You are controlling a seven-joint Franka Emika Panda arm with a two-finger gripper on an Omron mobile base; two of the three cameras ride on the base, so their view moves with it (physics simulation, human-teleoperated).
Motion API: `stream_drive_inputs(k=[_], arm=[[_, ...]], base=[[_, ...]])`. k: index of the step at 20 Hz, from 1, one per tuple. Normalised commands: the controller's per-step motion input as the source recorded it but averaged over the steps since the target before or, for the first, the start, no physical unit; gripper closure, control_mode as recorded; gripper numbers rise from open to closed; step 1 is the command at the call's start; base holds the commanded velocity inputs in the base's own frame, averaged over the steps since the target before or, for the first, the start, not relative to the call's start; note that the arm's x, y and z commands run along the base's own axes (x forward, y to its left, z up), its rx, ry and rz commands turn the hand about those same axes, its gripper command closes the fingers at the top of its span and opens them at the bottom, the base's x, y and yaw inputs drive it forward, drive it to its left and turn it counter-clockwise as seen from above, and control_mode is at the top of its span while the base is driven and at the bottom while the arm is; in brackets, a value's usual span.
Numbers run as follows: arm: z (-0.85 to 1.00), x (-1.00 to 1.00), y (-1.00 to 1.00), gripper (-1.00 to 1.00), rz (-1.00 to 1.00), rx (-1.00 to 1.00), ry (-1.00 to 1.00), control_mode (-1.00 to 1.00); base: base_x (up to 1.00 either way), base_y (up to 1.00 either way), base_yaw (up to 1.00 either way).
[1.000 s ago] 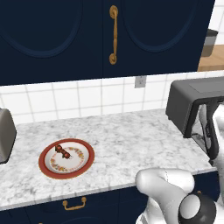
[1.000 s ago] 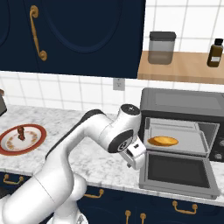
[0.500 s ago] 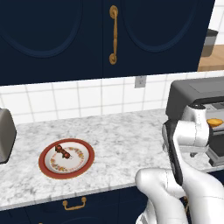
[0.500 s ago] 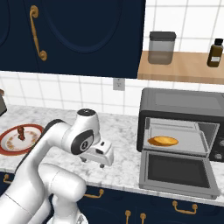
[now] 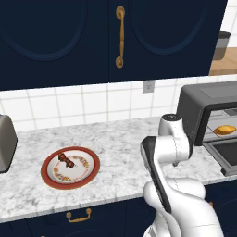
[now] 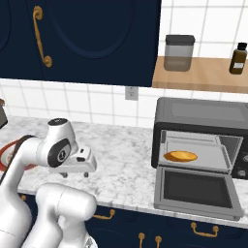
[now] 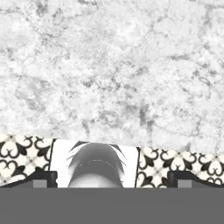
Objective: Pick up the kebab skewer and baguette bread, and place them inside the toaster oven. Close the toaster oven door and start by setting the timer.
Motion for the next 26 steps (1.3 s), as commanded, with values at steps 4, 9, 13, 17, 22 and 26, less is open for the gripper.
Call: stream_drive_inputs(k=[4, 9, 13, 17, 22, 26], arm=[[0.1, 0.37, 0.88, -1.0, 0.12, 0.09, 0.0, -1.0], [0.0, 0.35, 1.0, -1.0, 0.06, 0.06, 0.0, -1.0], [0.0, 0.34, 1.0, -1.0, 0.05, 0.02, 0.0, -1.0], [0.0, 0.39, 1.0, -1.0, 0.03, 0.02, 0.0, -1.0], [0.01, 0.46, 0.9, -1.0, 0.0, 0.0, 0.0, -1.0], [0.01, 0.43, 0.56, -1.0, 0.05, 0.0, 0.0, -1.0]], base=[[0.0, 0.0, 0.0], [0.0, 0.0, 0.0], [0.0, 0.0, 0.0], [0.0, 0.0, 0.0], [0.0, 0.0, 0.0], [0.0, 0.0, 0.0]])
